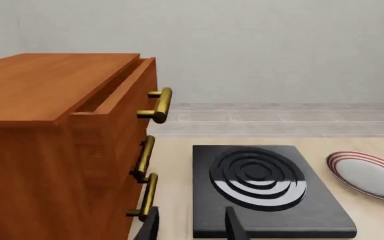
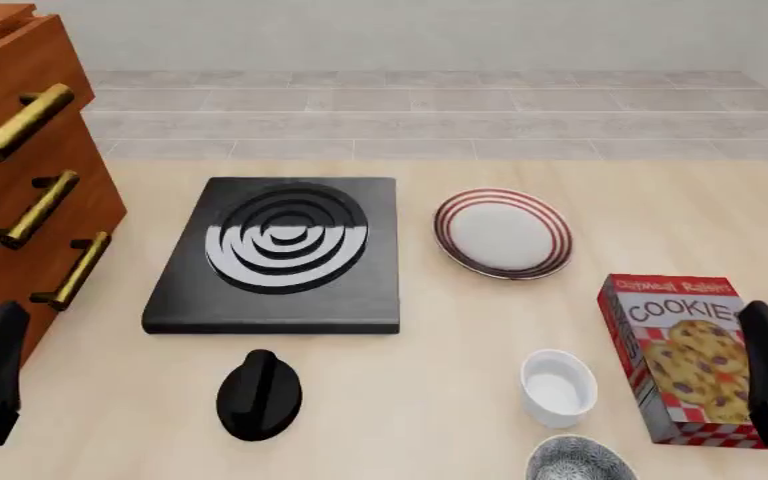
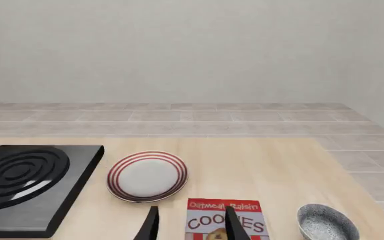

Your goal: Pick the akita bowl next to the ramekin and place it on the plate.

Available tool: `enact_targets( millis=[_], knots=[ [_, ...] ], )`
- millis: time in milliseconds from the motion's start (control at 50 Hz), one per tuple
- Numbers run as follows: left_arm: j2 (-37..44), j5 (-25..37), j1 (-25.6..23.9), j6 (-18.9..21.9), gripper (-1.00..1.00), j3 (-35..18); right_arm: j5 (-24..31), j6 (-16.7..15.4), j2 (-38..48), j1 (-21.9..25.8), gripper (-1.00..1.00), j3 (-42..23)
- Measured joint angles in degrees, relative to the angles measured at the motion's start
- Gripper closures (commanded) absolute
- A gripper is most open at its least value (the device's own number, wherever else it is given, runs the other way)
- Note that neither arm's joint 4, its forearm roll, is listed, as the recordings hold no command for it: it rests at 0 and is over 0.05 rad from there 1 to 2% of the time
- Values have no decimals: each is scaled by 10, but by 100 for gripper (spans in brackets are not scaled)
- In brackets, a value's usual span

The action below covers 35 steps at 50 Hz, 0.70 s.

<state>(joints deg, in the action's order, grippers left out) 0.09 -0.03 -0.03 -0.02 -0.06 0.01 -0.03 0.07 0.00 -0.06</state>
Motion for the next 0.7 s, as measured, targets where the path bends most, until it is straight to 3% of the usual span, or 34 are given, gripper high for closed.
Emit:
enact_targets(
  millis=[460, 700],
  knots=[
    [2, -1, 0, 1, -100, -2, 7, -9, 6, 6, -100, -5],
    [1, -3, 0, 1, -100, -2, 58, -18, 18, 28, -100, -41]
  ],
)
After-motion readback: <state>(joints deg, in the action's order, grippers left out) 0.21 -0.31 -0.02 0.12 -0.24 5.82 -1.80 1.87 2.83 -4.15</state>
